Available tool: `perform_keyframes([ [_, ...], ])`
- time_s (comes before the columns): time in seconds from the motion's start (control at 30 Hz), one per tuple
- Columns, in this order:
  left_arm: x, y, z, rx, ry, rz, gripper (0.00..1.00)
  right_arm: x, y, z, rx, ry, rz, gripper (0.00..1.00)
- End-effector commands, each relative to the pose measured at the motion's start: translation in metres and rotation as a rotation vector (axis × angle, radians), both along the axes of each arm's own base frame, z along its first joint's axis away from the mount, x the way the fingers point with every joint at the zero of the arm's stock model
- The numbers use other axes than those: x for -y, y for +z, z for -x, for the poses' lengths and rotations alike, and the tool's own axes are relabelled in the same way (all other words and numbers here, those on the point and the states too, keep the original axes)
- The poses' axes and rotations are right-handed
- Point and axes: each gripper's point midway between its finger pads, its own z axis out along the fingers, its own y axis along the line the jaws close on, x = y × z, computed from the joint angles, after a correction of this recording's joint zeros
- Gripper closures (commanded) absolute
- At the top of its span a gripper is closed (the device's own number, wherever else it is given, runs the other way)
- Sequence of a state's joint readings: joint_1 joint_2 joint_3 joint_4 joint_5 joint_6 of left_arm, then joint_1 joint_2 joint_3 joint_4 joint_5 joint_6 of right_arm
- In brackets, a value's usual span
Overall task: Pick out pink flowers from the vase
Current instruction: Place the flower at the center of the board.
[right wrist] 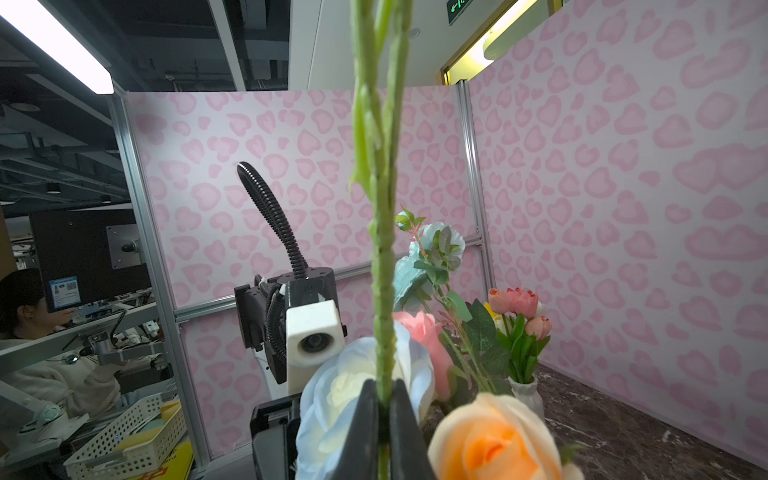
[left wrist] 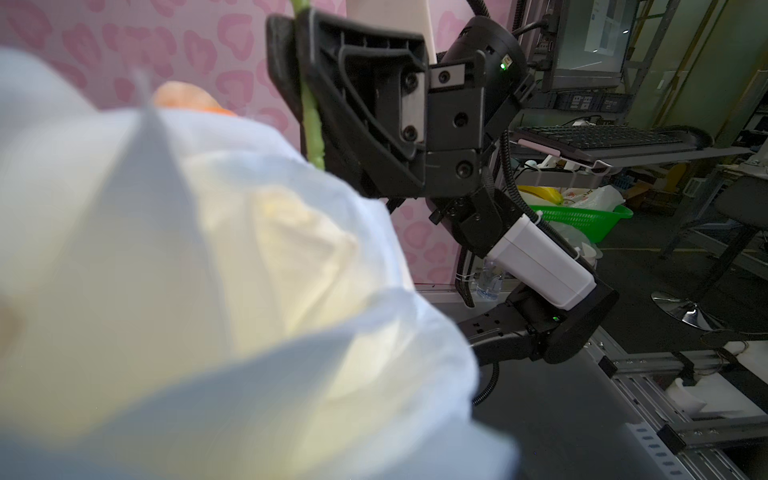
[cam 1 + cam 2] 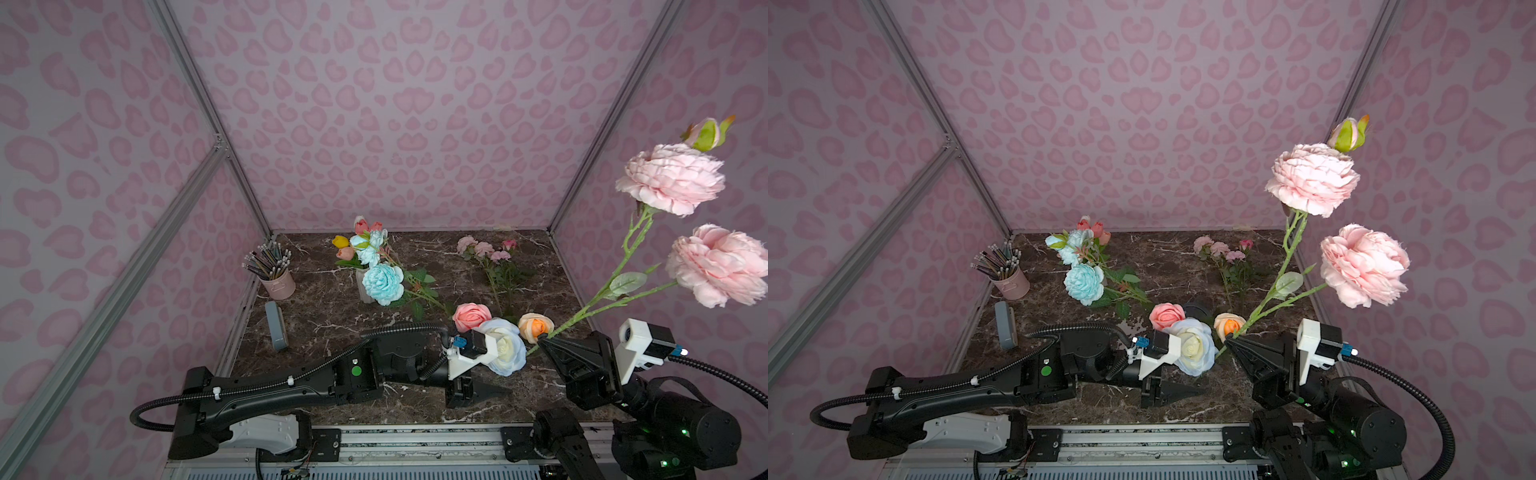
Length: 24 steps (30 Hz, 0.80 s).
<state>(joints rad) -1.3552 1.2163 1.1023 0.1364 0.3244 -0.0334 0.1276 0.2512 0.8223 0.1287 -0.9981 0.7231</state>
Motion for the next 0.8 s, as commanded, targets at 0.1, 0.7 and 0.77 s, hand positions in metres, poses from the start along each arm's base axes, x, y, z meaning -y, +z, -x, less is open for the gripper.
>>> perform_keyframes([
  [0.1, -0.026, -0.007, -0.002, 0.024, 0.041, -0.017, 0.45, 0.005, 0.017, -0.003, 0.005, -0.048, -0.012, 1.00],
  [0.7, -0.081, -0.037, -0.011, 0.074, 0.161, -0.090, 0.43, 0.016, 0.075, -0.066, -0.049, -0.181, -0.063, 1.00],
  [0.77, -0.084, -0.039, -0.012, 0.072, 0.167, -0.093, 0.42, 0.015, 0.078, -0.084, -0.085, -0.180, -0.063, 1.00],
])
